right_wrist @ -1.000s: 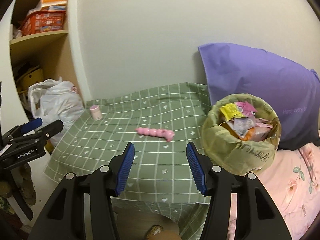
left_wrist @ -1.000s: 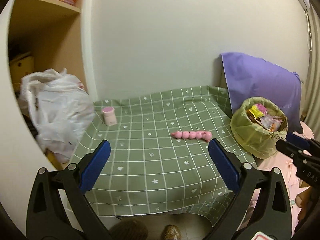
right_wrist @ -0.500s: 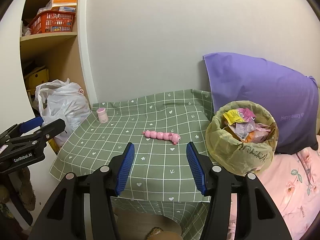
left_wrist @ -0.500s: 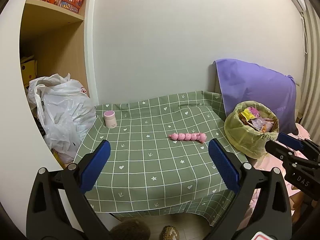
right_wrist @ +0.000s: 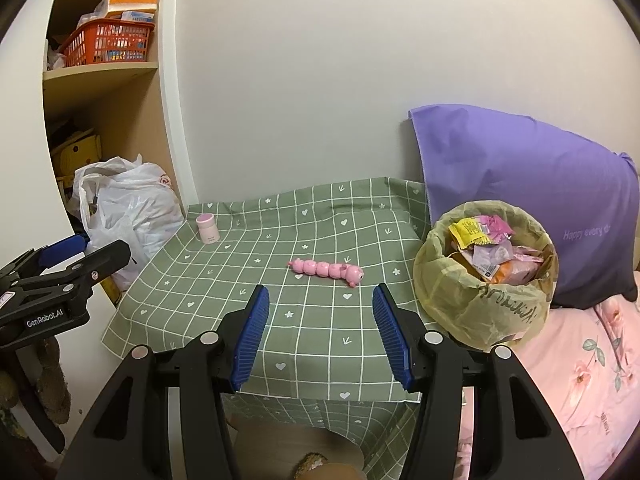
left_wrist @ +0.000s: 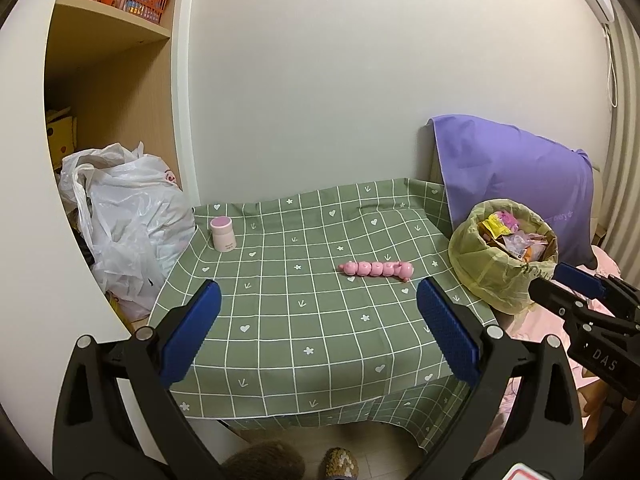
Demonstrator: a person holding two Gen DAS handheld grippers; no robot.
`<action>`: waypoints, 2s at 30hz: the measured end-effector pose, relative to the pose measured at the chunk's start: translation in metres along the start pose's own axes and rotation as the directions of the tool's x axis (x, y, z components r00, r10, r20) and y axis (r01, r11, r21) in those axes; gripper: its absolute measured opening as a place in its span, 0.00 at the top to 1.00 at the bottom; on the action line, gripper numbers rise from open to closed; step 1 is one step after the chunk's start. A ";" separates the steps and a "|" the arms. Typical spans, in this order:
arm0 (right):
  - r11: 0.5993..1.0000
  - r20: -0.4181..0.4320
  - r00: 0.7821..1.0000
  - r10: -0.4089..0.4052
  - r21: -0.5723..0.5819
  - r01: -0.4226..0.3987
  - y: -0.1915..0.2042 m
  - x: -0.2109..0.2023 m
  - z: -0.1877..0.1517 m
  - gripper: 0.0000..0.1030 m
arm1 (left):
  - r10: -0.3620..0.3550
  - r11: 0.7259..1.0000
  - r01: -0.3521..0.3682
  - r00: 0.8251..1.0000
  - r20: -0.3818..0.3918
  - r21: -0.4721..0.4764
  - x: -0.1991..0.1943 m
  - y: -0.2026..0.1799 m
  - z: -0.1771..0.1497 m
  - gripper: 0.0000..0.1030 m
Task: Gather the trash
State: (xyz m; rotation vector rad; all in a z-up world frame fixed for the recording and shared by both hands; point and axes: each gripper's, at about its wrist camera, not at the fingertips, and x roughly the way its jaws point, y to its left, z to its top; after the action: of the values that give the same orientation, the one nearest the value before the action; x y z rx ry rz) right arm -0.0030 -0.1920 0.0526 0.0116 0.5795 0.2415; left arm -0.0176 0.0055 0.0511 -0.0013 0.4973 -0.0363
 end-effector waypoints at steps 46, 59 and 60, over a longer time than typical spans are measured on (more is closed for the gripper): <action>1.000 0.004 1.000 -0.008 0.020 0.007 -0.008 -0.005 -0.003 0.50 | -0.005 1.000 0.005 1.000 -0.008 0.005 -0.001 -0.007 -0.002 0.09; 1.000 0.005 1.000 -0.007 0.017 0.007 -0.009 -0.006 -0.003 0.50 | -0.009 1.000 0.009 1.000 -0.013 0.005 0.000 -0.007 -0.003 0.09; 1.000 0.005 1.000 -0.007 0.016 0.007 -0.009 -0.006 -0.003 0.50 | -0.009 1.000 0.009 1.000 -0.013 0.004 0.000 -0.008 -0.003 0.09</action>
State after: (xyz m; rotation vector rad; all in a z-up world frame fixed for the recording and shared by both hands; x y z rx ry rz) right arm -0.0080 -0.2027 0.0524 0.0258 0.5760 0.2296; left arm -0.0194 -0.0020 0.0491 0.0010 0.5099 -0.0462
